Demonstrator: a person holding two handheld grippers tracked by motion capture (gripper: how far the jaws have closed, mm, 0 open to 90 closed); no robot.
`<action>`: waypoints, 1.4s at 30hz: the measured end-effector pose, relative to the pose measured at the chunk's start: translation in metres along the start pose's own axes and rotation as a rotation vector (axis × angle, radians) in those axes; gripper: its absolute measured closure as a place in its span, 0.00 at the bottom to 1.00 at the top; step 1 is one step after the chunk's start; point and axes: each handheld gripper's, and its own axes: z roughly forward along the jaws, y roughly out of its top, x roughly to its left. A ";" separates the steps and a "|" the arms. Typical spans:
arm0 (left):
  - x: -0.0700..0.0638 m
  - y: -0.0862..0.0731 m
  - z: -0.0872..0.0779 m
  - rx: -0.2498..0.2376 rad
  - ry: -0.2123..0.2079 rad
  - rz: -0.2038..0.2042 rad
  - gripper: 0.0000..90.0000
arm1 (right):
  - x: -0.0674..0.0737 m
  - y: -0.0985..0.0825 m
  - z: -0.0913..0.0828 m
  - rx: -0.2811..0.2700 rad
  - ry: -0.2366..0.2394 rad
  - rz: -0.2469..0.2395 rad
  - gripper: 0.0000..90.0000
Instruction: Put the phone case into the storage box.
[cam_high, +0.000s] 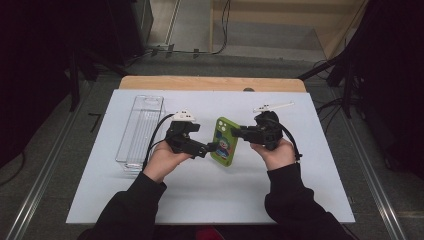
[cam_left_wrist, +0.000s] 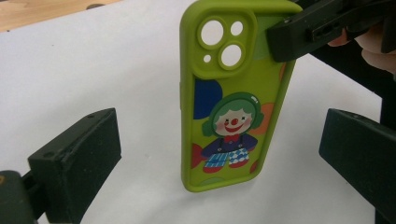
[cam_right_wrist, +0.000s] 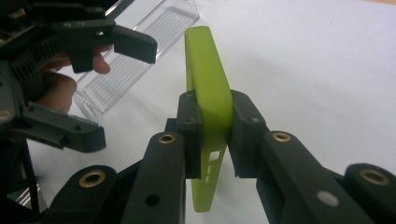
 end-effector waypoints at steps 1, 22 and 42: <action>0.000 0.000 0.000 -0.002 0.002 0.001 0.00 | 0.000 0.001 0.001 -0.002 0.001 -0.001 0.83; -0.001 -0.002 0.009 0.000 0.062 -0.011 0.00 | 0.005 0.008 0.016 -0.012 0.020 0.012 0.83; -0.009 -0.004 0.020 0.003 0.108 0.020 0.00 | 0.016 0.005 0.024 0.003 0.070 0.007 0.83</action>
